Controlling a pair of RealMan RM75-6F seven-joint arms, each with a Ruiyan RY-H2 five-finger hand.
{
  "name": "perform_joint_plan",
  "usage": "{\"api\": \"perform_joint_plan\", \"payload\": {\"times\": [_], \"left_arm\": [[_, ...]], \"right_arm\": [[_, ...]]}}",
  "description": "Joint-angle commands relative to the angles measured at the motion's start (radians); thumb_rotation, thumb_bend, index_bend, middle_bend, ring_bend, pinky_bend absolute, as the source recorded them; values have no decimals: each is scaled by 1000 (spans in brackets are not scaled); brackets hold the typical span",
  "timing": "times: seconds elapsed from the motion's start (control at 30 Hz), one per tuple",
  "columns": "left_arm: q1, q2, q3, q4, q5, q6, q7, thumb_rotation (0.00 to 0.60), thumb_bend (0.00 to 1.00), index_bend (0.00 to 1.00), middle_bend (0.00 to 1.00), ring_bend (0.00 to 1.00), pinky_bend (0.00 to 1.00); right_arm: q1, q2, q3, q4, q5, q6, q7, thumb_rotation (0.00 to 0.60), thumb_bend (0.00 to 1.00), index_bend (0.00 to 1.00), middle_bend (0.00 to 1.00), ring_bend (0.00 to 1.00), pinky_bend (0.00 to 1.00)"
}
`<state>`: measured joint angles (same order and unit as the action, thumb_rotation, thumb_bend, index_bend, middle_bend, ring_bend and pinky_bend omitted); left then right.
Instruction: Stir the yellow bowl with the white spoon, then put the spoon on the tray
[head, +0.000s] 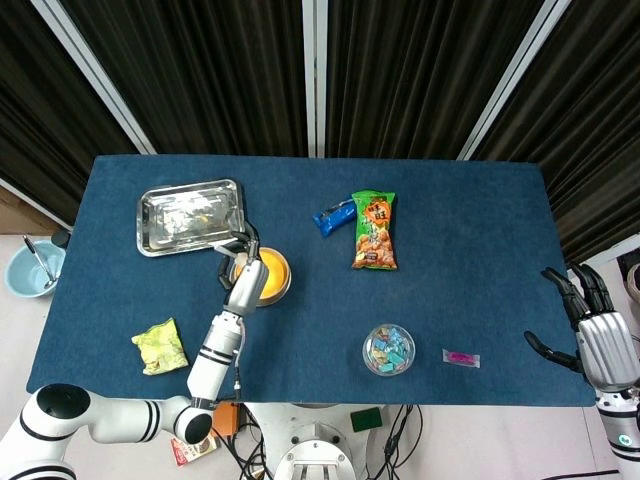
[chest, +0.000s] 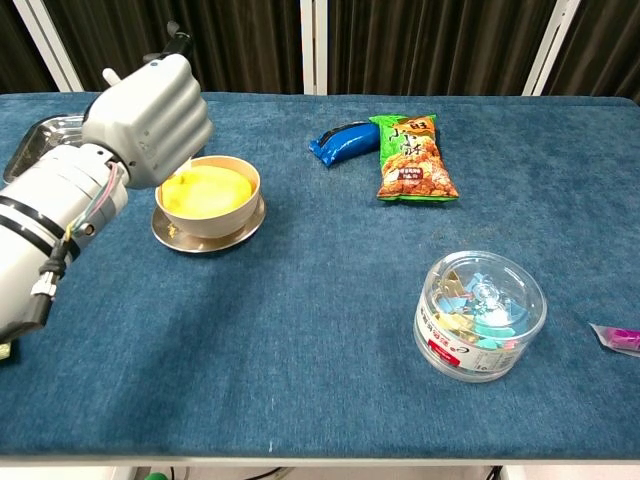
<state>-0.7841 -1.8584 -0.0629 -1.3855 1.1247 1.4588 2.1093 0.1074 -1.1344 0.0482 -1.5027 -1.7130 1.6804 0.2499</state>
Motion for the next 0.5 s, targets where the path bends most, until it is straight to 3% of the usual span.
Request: {"api": "perform_joint_plan", "payload": {"times": [0.03, 0.3, 0.5], "left_arm": [[-3, -1, -2, 2, 11, -2, -27, 600, 455, 655, 533, 346, 197], [-2, 14, -6, 0, 18, -15, -77, 600, 454, 658, 551, 362, 195], [15, 57, -37, -44, 29, -23, -245, 600, 454, 655, 541, 354, 188]], "right_arm": [[0, 0, 0, 0, 0, 0, -1, 600, 176, 35, 173, 0, 62], [0, 0, 0, 1, 2, -3, 2, 600, 176, 34, 173, 0, 62], [1, 2, 1, 0, 2, -5, 1, 600, 176, 35, 173, 0, 62]]}}
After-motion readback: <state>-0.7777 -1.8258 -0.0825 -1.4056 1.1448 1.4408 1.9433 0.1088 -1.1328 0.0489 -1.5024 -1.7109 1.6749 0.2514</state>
